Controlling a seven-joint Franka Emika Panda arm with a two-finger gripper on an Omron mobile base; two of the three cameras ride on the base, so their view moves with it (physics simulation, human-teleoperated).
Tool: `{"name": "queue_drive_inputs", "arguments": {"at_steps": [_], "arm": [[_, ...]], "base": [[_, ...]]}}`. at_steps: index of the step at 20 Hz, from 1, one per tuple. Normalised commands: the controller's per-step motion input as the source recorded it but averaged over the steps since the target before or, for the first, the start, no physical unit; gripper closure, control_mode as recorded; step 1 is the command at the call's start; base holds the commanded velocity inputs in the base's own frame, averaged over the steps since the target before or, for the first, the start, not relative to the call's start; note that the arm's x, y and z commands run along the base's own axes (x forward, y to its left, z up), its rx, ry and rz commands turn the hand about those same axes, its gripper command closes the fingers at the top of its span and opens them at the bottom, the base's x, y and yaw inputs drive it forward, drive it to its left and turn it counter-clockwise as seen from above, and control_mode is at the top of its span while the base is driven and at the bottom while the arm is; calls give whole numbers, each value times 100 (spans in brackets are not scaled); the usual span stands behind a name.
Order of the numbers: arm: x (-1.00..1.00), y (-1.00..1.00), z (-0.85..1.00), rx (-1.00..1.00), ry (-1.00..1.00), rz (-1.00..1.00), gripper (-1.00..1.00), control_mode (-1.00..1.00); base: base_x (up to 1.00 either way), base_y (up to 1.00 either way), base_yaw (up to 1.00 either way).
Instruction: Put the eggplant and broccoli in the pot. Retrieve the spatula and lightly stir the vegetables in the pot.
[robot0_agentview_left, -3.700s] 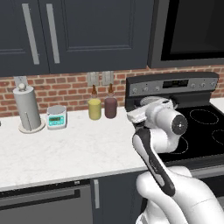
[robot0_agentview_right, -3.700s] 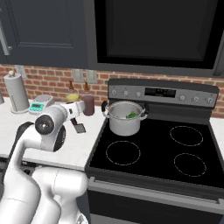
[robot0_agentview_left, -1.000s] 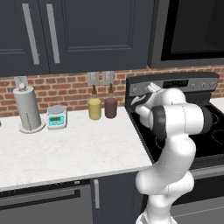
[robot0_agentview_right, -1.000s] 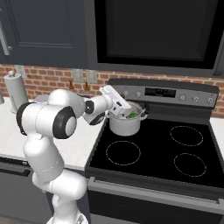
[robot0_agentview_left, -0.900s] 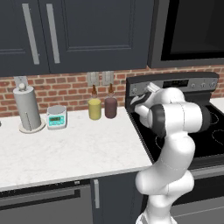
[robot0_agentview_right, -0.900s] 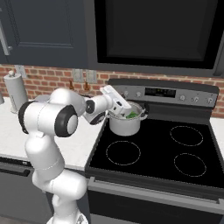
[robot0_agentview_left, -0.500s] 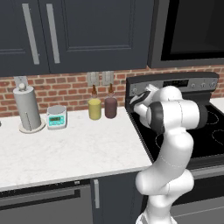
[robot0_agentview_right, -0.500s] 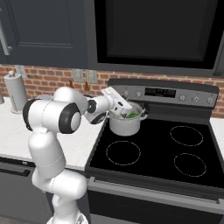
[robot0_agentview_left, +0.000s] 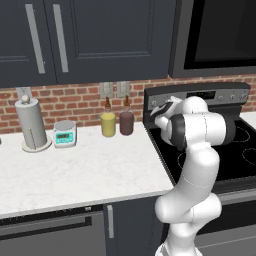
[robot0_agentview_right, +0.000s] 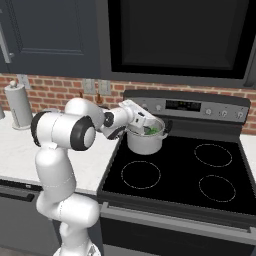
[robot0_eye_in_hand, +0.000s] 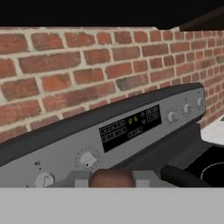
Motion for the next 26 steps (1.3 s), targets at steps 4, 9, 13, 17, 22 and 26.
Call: {"name": "queue_drive_inputs", "arguments": {"at_steps": [4, 9, 13, 17, 22, 26], "arm": [[0, 2, -18, -22, -3, 0, 100, -100], [0, 22, -38, -15, 2, 0, 100, -100], [-3, 39, -33, 0, 14, 2, 100, -100], [-26, 23, 22, 5, 1, 4, 100, -100], [-4, 5, 73, 7, -1, 0, 100, -100], [0, 0, 80, 4, -1, 0, 100, -100]], "base": [[0, 0, 0], [0, 0, 0], [0, 0, 0], [0, 0, 0], [0, 0, 0], [0, 0, 0]]}}
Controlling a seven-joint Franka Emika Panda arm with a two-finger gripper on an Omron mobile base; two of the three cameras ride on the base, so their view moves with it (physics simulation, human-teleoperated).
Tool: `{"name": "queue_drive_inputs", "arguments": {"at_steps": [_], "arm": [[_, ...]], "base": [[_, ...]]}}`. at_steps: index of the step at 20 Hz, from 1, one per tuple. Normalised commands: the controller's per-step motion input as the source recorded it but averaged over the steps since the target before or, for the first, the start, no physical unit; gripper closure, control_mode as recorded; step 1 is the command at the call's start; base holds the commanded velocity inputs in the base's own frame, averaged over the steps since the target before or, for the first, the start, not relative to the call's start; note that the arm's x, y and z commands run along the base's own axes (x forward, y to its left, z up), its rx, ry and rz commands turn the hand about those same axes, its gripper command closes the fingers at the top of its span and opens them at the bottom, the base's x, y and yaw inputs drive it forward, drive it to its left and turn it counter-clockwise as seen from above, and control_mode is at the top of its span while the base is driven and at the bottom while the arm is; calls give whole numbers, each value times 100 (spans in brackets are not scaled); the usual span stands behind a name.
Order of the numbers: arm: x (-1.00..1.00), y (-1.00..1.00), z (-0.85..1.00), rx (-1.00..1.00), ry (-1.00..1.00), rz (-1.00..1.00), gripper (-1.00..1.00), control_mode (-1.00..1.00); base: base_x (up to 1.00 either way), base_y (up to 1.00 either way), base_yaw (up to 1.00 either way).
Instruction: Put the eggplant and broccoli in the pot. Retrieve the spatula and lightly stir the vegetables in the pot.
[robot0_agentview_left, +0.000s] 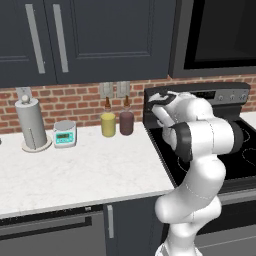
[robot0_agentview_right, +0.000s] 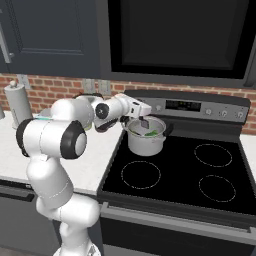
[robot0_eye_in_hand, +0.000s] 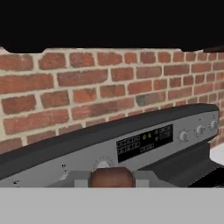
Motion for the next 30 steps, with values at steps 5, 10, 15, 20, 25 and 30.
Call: {"name": "queue_drive_inputs", "arguments": {"at_steps": [5, 10, 15, 20, 25, 30], "arm": [[-2, 0, 31, 0, 2, 0, 100, -100], [-14, 9, -7, 0, 11, 0, 100, -100], [-17, 11, 0, 0, 9, 0, 100, -100], [-2, 14, 12, 0, 5, 0, 100, -100], [0, 10, 0, 0, 6, 0, 100, -100], [-19, 2, 6, 0, 1, 0, 100, -100]], "base": [[0, 0, 0], [0, 0, 0], [0, 0, 0], [0, 0, 0], [0, 0, 0], [0, 0, 0]]}}
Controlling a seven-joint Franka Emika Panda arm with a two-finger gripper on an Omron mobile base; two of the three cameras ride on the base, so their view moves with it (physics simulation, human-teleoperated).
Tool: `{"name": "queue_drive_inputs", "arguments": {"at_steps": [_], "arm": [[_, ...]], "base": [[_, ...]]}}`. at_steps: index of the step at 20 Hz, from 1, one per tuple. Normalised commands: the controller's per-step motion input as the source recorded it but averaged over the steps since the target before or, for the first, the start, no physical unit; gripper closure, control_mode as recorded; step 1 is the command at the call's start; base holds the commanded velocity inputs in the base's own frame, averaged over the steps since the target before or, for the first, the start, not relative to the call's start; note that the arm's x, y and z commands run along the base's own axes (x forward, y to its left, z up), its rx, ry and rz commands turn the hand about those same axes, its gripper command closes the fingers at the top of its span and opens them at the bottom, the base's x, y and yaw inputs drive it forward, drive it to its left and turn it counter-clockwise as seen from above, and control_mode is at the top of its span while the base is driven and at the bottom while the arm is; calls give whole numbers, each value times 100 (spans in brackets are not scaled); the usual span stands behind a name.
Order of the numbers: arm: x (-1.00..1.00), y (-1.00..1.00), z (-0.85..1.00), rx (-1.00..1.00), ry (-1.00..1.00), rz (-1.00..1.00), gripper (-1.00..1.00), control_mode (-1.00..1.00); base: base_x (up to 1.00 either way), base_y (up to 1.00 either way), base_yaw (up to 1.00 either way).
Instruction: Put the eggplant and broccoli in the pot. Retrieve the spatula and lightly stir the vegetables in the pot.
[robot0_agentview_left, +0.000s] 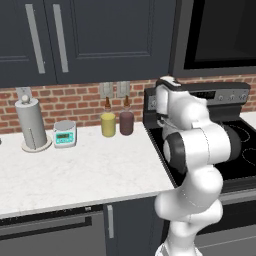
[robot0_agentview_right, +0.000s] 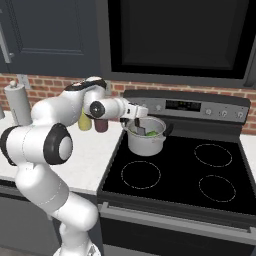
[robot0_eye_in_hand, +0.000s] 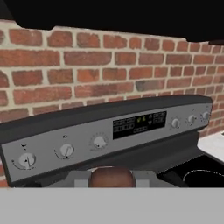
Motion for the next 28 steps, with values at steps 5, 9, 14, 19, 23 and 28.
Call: {"name": "queue_drive_inputs", "arguments": {"at_steps": [5, 9, 14, 19, 23, 28], "arm": [[-2, 0, -17, -2, 2, 0, 100, -100], [0, -3, -68, -2, 0, 0, 100, -100], [14, 0, -77, 0, -7, 6, 100, -100], [33, 0, -67, 0, -20, 11, 100, -100], [36, -1, -56, -1, -22, 5, 100, -100], [-4, -4, -26, -2, -19, 1, 100, -100]], "base": [[0, 0, 0], [0, 0, 0], [0, 0, 0], [0, 0, 0], [0, 0, 0], [0, 0, 0]]}}
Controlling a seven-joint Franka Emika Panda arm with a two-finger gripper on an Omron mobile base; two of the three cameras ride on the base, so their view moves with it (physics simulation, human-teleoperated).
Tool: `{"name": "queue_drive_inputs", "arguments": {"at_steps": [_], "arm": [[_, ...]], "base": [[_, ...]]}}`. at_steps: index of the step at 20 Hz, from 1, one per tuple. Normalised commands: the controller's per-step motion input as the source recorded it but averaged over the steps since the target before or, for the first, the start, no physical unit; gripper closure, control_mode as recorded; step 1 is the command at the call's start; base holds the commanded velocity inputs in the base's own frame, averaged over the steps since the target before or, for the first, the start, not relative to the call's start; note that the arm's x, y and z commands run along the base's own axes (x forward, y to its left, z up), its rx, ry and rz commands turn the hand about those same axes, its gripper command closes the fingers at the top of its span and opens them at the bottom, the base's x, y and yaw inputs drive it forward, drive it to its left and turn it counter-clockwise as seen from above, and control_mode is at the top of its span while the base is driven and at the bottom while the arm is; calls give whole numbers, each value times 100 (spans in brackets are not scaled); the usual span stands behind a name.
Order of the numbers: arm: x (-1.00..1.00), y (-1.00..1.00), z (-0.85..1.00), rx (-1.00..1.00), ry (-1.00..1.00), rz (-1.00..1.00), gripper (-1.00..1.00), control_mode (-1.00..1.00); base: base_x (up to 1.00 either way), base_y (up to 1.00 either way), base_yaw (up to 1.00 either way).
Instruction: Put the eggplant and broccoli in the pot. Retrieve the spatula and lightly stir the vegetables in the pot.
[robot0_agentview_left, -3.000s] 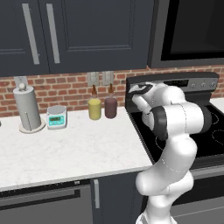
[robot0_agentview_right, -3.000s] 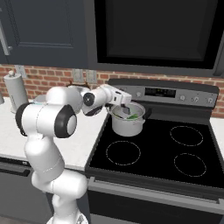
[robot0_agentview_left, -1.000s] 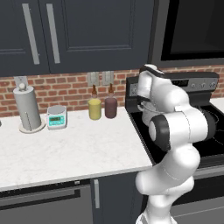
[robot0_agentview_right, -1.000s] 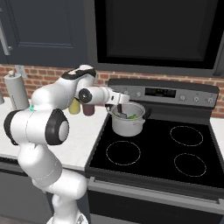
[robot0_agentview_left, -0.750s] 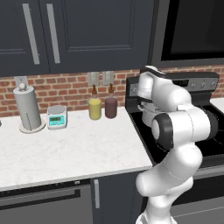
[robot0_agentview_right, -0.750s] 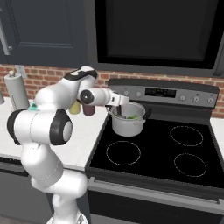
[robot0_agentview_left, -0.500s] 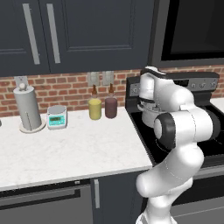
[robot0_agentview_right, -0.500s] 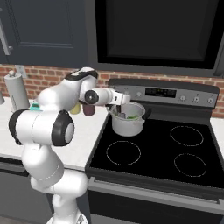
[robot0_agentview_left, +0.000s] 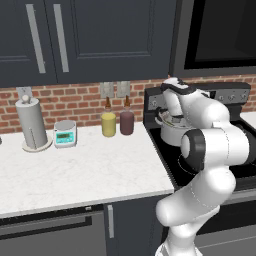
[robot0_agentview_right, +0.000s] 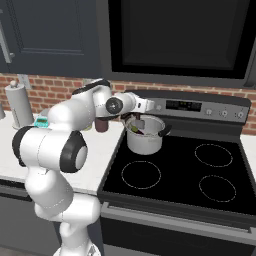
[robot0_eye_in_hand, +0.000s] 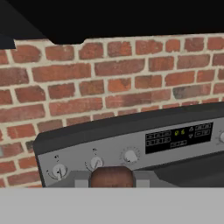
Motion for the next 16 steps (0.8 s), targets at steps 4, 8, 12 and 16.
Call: {"name": "queue_drive_inputs", "arguments": {"at_steps": [4, 8, 12, 16], "arm": [[-67, -4, -5, -1, -4, 0, 100, -100], [-58, -6, -46, -1, 0, 0, 100, -100], [-19, -14, -59, -3, 0, 0, 100, -100], [0, -6, -57, -1, 0, 0, 100, -100]], "base": [[0, 0, 0], [0, 0, 0], [0, 0, 0], [0, 0, 0]]}}
